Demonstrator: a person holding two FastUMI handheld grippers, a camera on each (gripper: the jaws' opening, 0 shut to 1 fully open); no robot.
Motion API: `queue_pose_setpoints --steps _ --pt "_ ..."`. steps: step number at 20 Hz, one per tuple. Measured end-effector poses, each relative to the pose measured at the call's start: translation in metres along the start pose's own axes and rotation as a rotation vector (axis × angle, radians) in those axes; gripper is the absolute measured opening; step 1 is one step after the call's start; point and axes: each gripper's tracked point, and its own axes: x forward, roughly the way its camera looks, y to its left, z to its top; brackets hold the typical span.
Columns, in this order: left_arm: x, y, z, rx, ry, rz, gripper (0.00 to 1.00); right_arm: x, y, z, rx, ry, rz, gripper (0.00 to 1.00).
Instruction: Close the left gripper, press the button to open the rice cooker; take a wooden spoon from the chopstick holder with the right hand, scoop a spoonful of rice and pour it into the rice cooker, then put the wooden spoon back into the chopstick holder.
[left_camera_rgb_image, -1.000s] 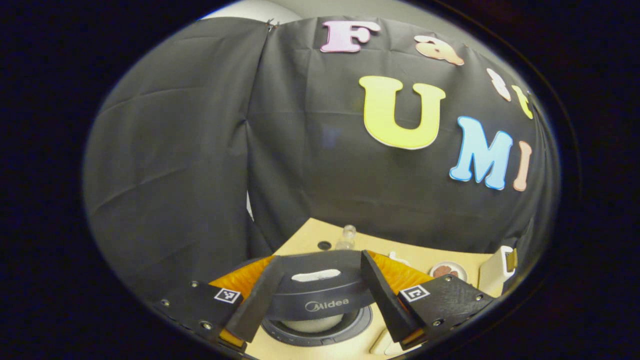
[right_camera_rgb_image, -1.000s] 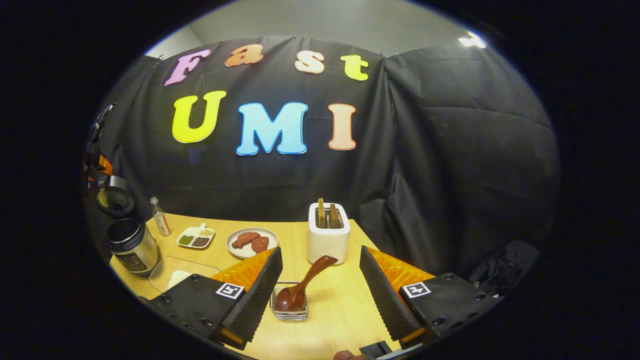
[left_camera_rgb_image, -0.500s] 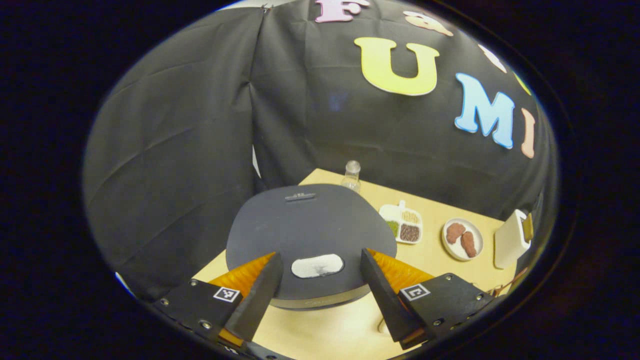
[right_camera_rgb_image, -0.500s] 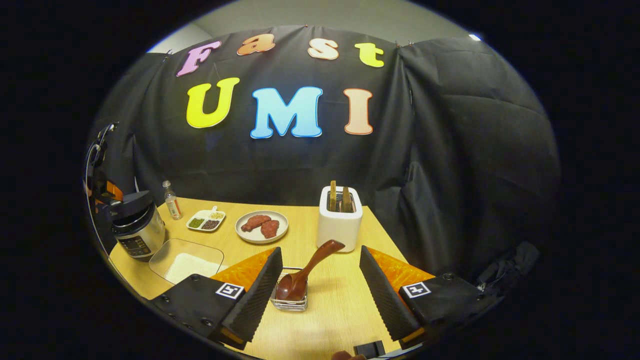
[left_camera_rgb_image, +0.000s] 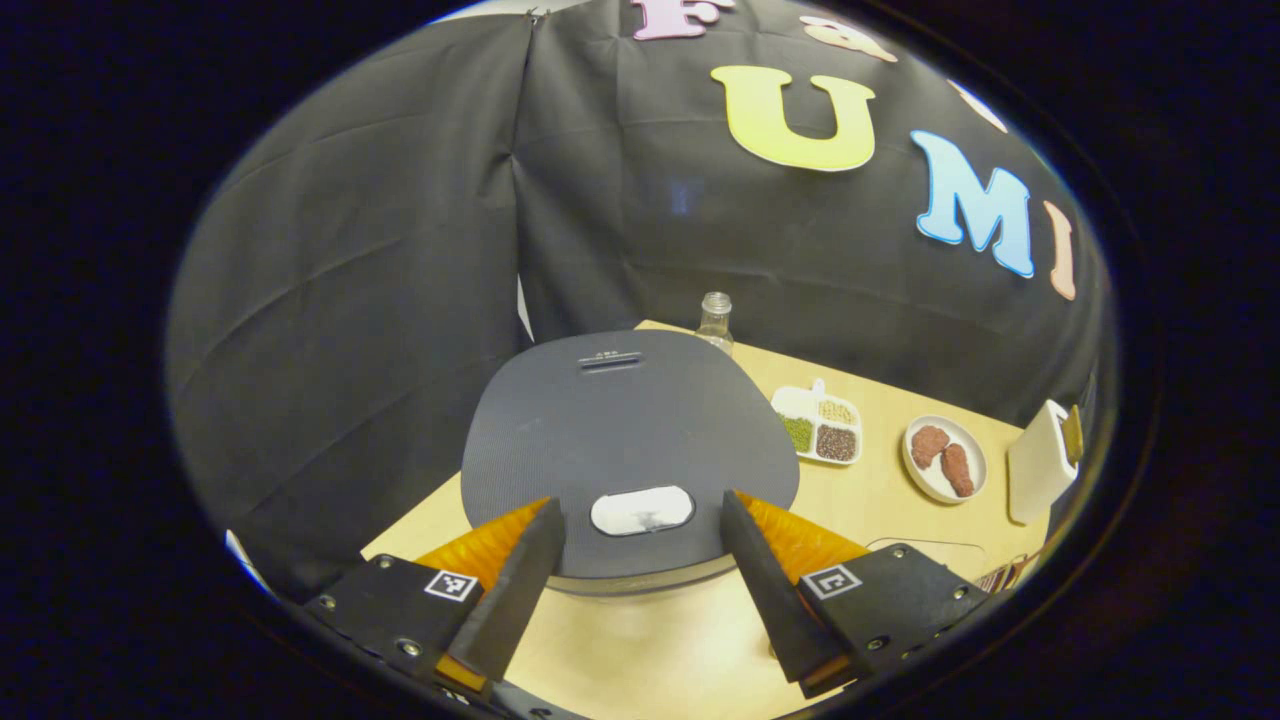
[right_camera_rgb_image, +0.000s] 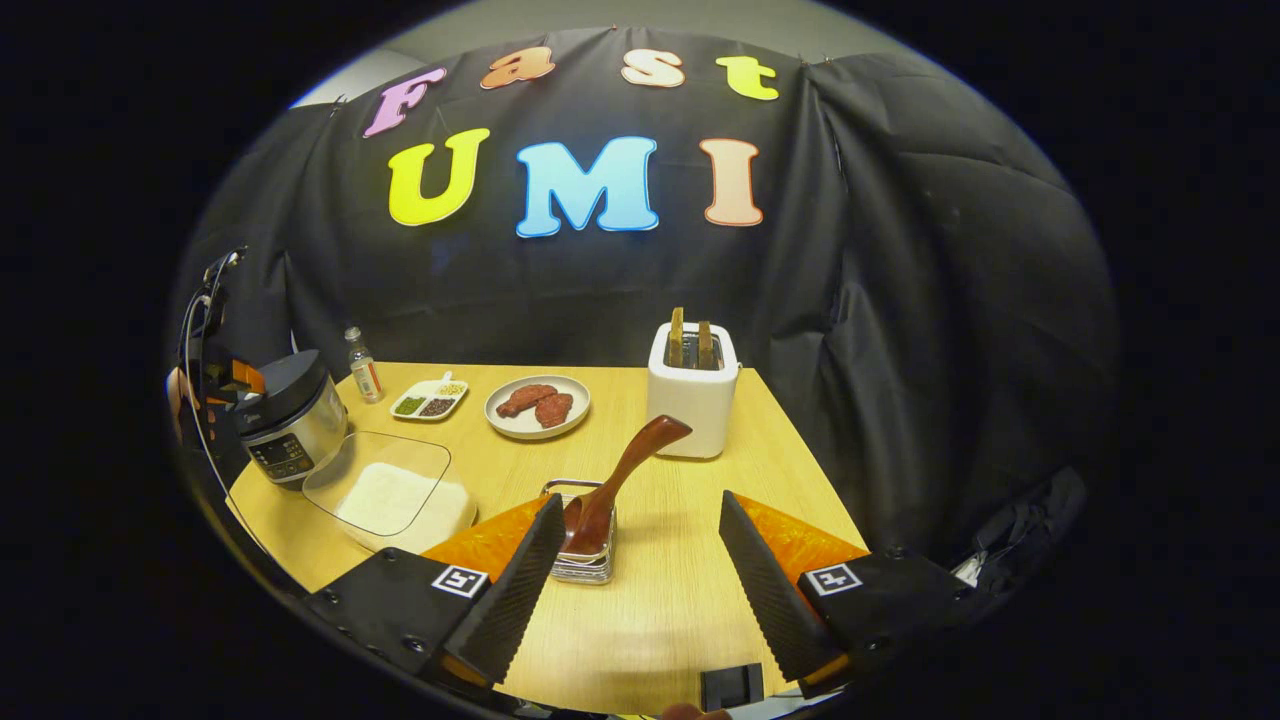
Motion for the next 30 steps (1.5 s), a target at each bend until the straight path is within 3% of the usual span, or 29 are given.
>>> queue_pose_setpoints --steps 7,10,14,17,22,24,30 --pt "0.003 -0.004 -0.006 0.031 0.043 -0.02 1.0 0.0 0.005 0.001 0.022 -0.004 0.006 0.99" --pt "-0.021 -0.025 -0.008 0.076 0.046 -0.128 1.0 -0.004 0.014 0.017 0.029 -0.031 0.014 0.99" --pt "-0.089 -0.043 0.033 0.14 -0.126 -0.187 0.99 -0.013 0.021 0.067 0.002 -0.115 -0.023 0.99" --pt "-0.172 -0.048 0.081 0.05 -0.299 -0.276 0.97 -0.023 0.03 0.125 0.012 -0.213 -0.041 0.99" --pt "-0.278 -0.017 0.113 0.07 -0.576 -0.279 0.97 -0.058 0.048 0.2 0.012 -0.372 -0.034 0.99" --pt "-0.306 -0.008 0.106 0.056 -0.606 -0.291 0.98 -0.077 0.053 0.208 0.016 -0.413 -0.028 0.94" --pt "-0.347 0.013 0.084 0.043 -0.681 -0.323 0.97 -0.102 0.065 0.192 0.03 -0.431 0.002 0.98"
